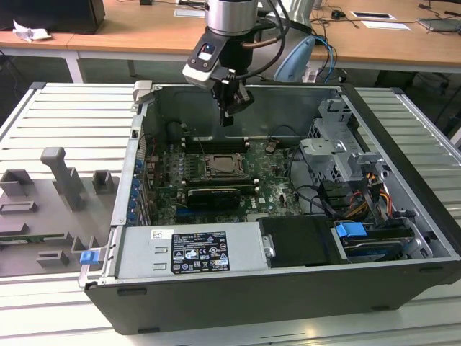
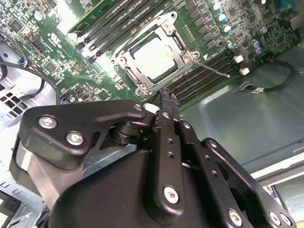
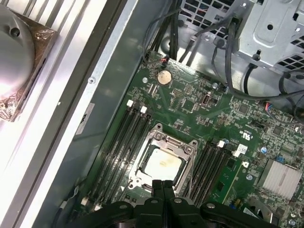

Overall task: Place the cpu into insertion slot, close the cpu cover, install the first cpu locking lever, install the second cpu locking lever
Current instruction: 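Install the first cpu locking lever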

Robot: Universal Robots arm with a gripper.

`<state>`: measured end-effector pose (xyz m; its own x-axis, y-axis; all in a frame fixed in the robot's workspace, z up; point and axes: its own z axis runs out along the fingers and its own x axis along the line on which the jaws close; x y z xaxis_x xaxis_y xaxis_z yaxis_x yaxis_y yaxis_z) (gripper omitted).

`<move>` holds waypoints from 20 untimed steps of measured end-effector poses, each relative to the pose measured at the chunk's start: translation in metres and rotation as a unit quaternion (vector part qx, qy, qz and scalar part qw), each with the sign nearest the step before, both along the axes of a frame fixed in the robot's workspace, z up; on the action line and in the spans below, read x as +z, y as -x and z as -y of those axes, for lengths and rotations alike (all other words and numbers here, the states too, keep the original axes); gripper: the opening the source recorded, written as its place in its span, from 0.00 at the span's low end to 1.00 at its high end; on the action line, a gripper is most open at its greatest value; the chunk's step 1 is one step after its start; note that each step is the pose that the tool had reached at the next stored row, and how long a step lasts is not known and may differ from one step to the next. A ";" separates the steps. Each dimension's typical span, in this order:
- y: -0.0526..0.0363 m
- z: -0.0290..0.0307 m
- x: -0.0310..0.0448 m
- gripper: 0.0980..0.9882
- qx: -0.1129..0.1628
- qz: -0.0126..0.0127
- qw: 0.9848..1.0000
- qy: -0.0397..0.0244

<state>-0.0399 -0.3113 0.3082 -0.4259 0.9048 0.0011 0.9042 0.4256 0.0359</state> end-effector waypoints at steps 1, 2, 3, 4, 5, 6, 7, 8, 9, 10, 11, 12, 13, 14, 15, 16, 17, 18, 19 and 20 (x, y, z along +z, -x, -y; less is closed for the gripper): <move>0.0000 0.0000 0.0000 0.01 0.002 0.000 1.000 0.000; 0.0000 0.0000 0.0000 0.01 0.006 0.000 1.000 0.000; 0.0000 0.0000 0.0000 0.01 0.010 0.000 1.000 0.000; 0.0000 0.0000 0.0000 0.01 0.013 0.000 1.000 0.000; 0.0000 0.0000 0.0000 0.01 0.018 0.000 1.000 0.000; 0.0000 0.0000 0.0000 0.01 0.023 0.000 1.000 0.000; 0.0000 0.0000 0.0000 0.01 0.028 0.000 1.000 0.000; 0.0000 0.0000 0.0000 0.01 0.032 0.000 0.999 0.000; 0.0000 0.0000 0.0000 0.01 0.035 0.000 0.999 0.000; 0.0000 0.0000 0.0000 0.01 0.040 0.000 0.999 0.000; 0.0000 0.0000 0.0000 0.01 0.043 0.000 0.999 0.000; 0.0000 0.0000 0.0000 0.01 0.046 0.000 0.999 0.000; 0.0000 0.0000 0.0000 0.01 0.050 0.000 0.999 0.000; 0.0000 0.0000 0.0000 0.01 0.052 0.000 0.999 0.000; 0.0000 0.0000 0.0000 0.01 0.056 0.000 0.998 0.000; 0.0000 0.0000 0.0000 0.01 0.060 0.000 0.998 0.000; 0.0000 0.0000 0.0000 0.01 0.066 0.000 0.998 0.000; 0.0000 0.0000 0.0000 0.01 0.069 0.000 0.998 0.000; 0.0000 0.0000 0.0000 0.01 0.079 0.000 0.997 0.000; 0.0001 0.0000 0.0000 0.01 0.091 0.000 0.996 0.000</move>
<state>-0.0399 -0.3113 0.3082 -0.5829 0.8126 0.0011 0.8121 0.5825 0.0359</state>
